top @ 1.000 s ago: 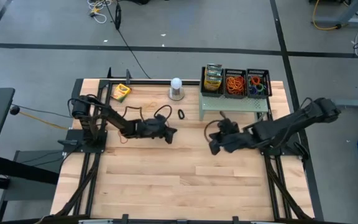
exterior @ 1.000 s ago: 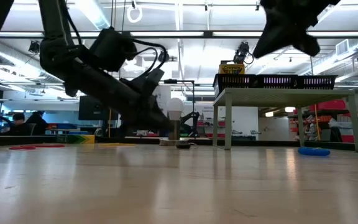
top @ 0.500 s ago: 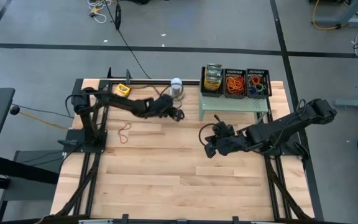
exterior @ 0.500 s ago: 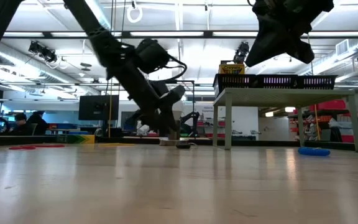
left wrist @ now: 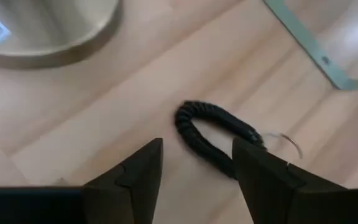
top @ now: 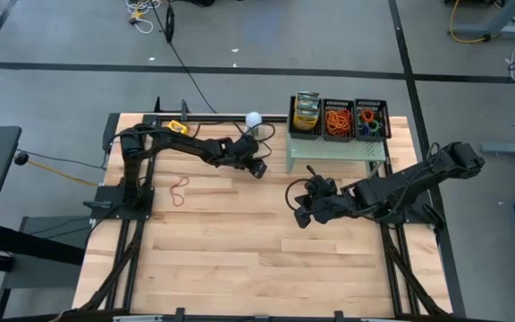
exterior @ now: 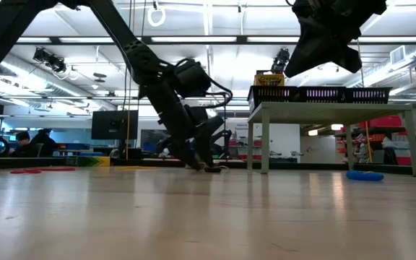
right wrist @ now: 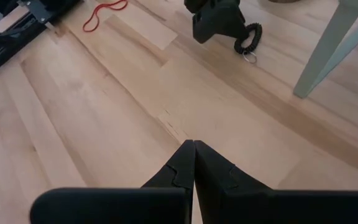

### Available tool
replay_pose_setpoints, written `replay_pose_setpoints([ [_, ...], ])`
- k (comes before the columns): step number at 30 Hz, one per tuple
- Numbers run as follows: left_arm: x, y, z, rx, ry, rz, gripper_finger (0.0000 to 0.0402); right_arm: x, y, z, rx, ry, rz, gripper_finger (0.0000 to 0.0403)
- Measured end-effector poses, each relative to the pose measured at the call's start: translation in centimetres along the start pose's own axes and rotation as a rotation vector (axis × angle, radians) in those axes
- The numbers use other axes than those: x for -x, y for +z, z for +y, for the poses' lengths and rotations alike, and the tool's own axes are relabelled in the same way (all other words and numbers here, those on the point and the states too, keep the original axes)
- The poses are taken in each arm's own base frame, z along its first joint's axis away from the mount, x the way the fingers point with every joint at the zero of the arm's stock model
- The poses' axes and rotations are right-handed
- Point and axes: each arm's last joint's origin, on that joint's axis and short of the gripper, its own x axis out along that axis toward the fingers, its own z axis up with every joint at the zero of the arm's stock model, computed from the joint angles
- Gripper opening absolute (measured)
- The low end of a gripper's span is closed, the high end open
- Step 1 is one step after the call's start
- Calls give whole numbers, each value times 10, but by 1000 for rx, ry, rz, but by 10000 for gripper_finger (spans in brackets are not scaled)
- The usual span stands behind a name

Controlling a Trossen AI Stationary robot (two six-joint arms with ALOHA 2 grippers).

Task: Pick & Place Office Desk Supplies
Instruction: Put the black spring keychain into the right basket on the shelf

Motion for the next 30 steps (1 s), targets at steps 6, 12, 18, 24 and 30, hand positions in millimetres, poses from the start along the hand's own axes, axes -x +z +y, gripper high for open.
replay_pose_setpoints([
  [6, -1, -2, 1, 14, 42, 2, 149, 0, 0, 0, 6, 1, -1, 11],
  [12, -1, -3, 4, -14, 63, 22, 50, 0, 0, 0, 7, 1, -2, 11],
  [18, 8, -7, 3, -69, 78, 57, 10, 0, 0, 0, 5, 1, -2, 11],
  [24, 22, -35, -9, -110, 3, 6, 6, 1, -2, 0, -46, -2, 11, 11],
  [30, 38, -78, -31, -59, -249, -145, 4, -1, -18, -7, -242, -28, 107, 5],
])
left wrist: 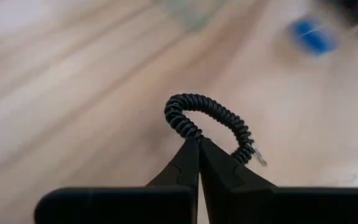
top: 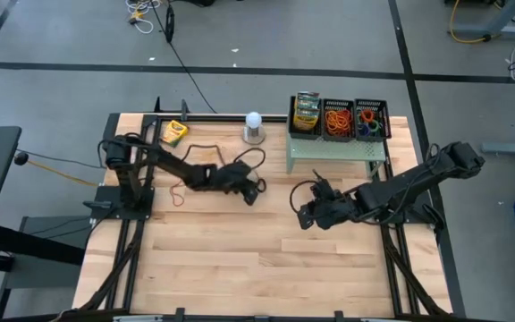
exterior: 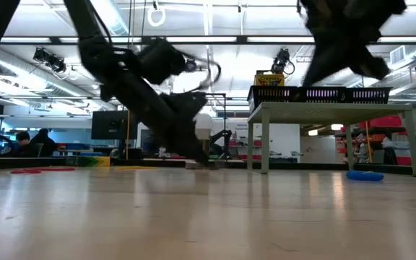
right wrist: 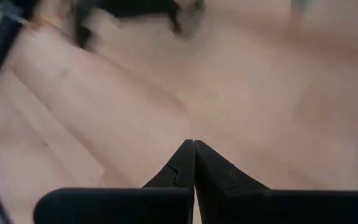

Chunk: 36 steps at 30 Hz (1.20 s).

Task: Pick & Place Office Desk Supplies
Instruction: Put the black spring keychain into the right basket on the shelf

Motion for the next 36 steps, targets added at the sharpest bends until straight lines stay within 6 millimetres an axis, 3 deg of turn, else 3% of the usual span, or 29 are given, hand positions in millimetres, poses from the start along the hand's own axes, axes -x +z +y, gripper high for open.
replay_pose_setpoints([
  [5, 12, -17, -30, -40, -135, -116, 4, -33, -21, -20, -278, 178, 73, 11],
  [11, 20, -25, -59, -87, -192, -156, 3, -46, -18, -33, -462, 352, -126, 50],
  [18, 23, -25, -74, -134, -239, -174, 2, -63, -6, -37, -501, 359, -114, 135],
  [23, 23, -20, -79, -155, -263, -183, 2, -83, -13, -39, -476, 324, -46, 178],
  [31, 22, -21, -79, -168, -259, -162, 2, -104, -28, -47, -379, 217, 56, 181],
  [36, 21, -24, -76, -172, -219, -142, 2, -116, -24, -33, -263, 102, 98, 173],
])
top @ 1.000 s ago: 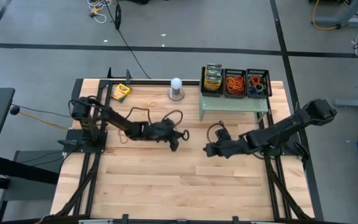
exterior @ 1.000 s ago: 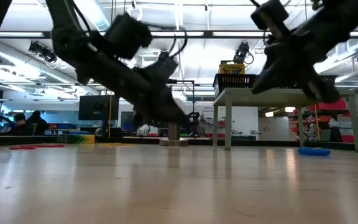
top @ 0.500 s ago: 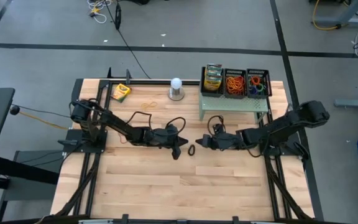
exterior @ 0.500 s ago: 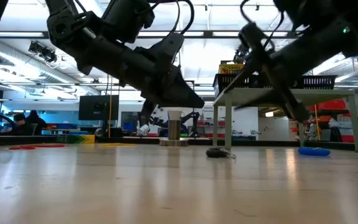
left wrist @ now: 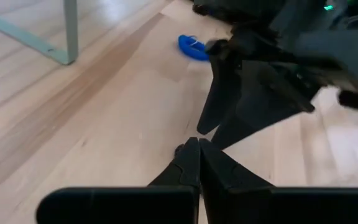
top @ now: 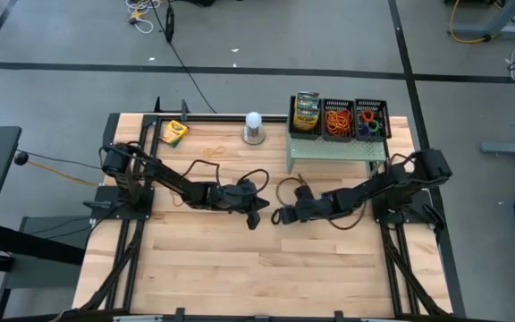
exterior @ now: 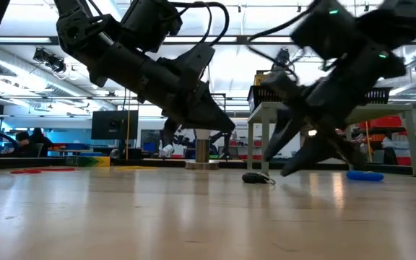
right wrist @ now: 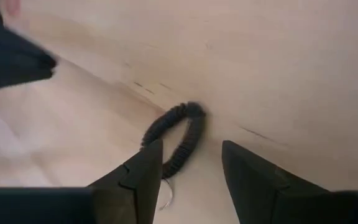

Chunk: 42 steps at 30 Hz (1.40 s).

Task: Pick & Place Office Desk Supplies
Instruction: Put the black spring keychain into the right basket on the shelf

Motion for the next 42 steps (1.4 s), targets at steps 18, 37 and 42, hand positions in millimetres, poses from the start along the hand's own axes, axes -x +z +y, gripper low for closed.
replay_pose_setpoints([
  [18, 16, -29, 22, 137, 47, -7, 2, -28, 11, 36, 253, -269, 74, 73],
  [37, 67, -23, 51, 193, 182, -128, 2, 114, 53, 65, 377, -273, 21, 5],
  [42, 68, -23, 48, 205, 161, -141, 2, 201, 88, 71, 437, -458, -131, 4],
])
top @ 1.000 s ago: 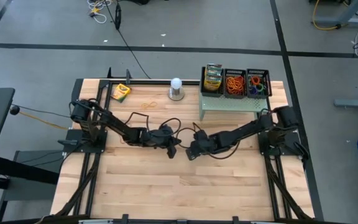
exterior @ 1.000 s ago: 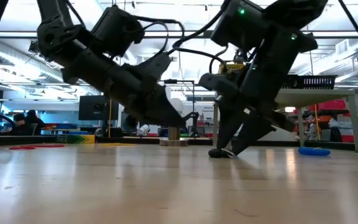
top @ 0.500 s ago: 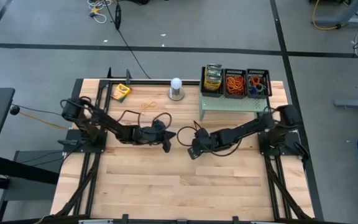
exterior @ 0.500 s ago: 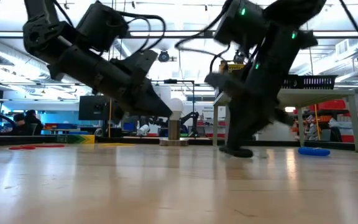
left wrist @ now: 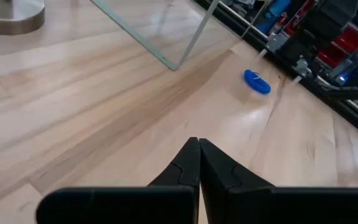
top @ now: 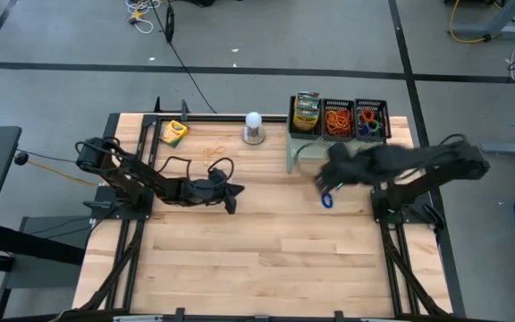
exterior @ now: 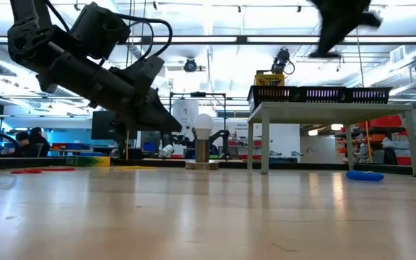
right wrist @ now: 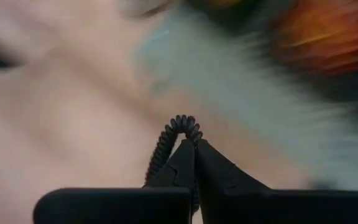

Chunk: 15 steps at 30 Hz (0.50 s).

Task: Pick & Place Office Desk Supplies
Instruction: Put the black spring keychain into the right basket on the shelf

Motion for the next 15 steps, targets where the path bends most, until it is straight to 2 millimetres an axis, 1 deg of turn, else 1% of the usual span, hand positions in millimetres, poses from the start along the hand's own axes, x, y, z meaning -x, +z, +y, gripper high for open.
replay_pose_setpoints([
  [1, 0, 0, 0, -4, -3, -4, 2, 11, 7, -13, 2, -63, -19, 4],
  [3, 0, 1, -1, -7, -9, -11, 2, 26, 21, -36, -8, -199, -56, 4],
  [4, 0, 1, -1, -5, -11, -14, 2, 29, 28, -45, -21, -246, -83, 4],
  [6, 0, 2, -1, -12, -12, -15, 2, 29, 45, -62, -25, -282, -138, 4],
  [7, 0, 2, -1, -18, -12, -16, 2, 27, 51, -72, -27, -319, -141, 3],
  [9, 0, 2, -1, -27, -12, -16, 3, 21, 63, -96, -34, -477, -120, 3],
  [11, 0, 2, -1, -26, -15, -20, 3, 10, 73, -115, -50, -599, -69, 3],
  [15, 0, 2, -2, -27, -18, -24, 3, -13, 88, -146, -57, -669, -36, 2],
])
